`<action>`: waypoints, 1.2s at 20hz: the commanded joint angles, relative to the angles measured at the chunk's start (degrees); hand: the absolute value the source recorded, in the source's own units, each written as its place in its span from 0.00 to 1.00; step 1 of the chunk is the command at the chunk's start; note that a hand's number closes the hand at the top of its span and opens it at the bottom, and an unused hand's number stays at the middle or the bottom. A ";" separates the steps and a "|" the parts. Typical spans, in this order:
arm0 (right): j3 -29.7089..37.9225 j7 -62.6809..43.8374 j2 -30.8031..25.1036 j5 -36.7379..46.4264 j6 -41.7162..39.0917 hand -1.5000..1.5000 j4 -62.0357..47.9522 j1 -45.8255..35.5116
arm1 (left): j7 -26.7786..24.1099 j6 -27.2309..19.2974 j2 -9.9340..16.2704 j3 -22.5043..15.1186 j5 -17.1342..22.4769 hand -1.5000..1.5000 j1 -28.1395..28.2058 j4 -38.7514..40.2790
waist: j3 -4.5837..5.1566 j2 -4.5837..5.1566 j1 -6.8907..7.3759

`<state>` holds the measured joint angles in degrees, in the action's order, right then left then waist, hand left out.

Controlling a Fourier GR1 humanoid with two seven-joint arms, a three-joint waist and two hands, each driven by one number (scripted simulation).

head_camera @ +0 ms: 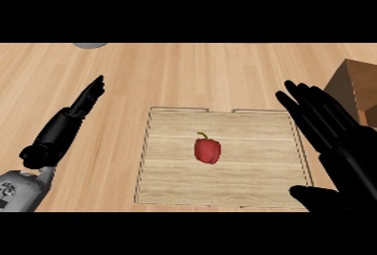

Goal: Pick the bell pepper from the tray and place it in the cardboard box

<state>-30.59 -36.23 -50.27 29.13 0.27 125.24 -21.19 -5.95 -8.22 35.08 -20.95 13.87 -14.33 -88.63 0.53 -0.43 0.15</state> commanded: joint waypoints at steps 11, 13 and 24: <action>-19.49 -35.82 22.85 -1.17 -29.30 0.00 -8.67 -20.64 | 0.80 0.25 -3.59 -0.94 -2.09 0.50 -3.49 1.97 | -0.10 0.12 1.70; -21.71 -38.81 25.41 -0.29 -29.61 0.00 -10.42 -19.61 | -1.16 0.67 -2.64 0.06 -2.53 0.50 -2.05 4.21 | -0.15 0.09 0.72; -24.19 -45.55 42.21 3.60 -28.99 0.00 -26.38 -23.46 | -0.93 2.18 -2.68 1.43 -2.61 0.50 -2.19 4.16 | -0.35 -0.01 0.07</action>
<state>-52.30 -67.39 -13.85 30.14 -24.14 103.52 -43.37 -6.45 -6.54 31.89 -20.07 11.67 -16.84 -84.60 0.25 -0.45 0.37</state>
